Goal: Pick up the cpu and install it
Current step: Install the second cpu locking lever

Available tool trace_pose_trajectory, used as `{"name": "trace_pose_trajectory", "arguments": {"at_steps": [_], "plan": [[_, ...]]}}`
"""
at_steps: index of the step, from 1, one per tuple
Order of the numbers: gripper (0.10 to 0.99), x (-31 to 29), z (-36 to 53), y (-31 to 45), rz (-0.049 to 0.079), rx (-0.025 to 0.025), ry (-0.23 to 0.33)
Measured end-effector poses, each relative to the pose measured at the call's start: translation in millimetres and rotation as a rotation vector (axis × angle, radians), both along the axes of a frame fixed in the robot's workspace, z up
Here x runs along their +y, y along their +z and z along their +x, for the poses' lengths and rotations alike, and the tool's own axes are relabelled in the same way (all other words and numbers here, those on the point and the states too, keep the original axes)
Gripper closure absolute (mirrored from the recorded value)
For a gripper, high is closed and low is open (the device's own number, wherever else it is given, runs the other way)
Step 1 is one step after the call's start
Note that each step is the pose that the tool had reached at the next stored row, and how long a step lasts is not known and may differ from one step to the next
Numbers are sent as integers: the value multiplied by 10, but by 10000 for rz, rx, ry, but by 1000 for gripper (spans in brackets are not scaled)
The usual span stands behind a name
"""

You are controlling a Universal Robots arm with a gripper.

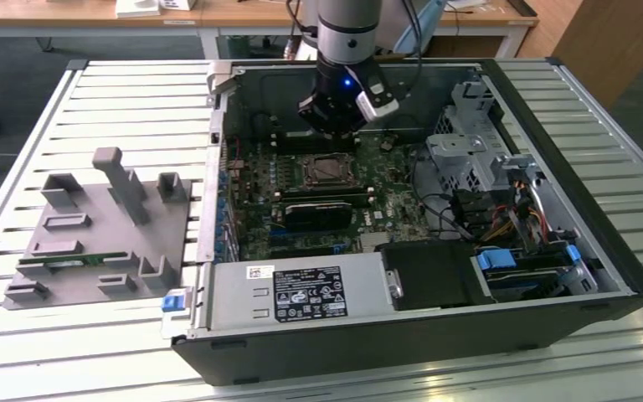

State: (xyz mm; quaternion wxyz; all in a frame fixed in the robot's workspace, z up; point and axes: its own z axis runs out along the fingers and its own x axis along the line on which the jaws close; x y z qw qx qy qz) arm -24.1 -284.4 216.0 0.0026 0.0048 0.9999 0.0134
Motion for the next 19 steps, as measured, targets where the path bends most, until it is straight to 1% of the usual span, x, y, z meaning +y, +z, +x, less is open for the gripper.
{"name": "trace_pose_trajectory", "arguments": {"at_steps": [5,7,8,9,16,17,19], "plan": [[980,-46,0,0,0,0,0],[980,-51,0,1,1,0,0],[980,-51,0,13,1,0,-1],[980,-51,0,46,6,-1,-1],[980,-52,-2,362,4,1,0],[980,-52,-3,383,5,0,0],[980,-65,-6,387,7,-1,1]]}}
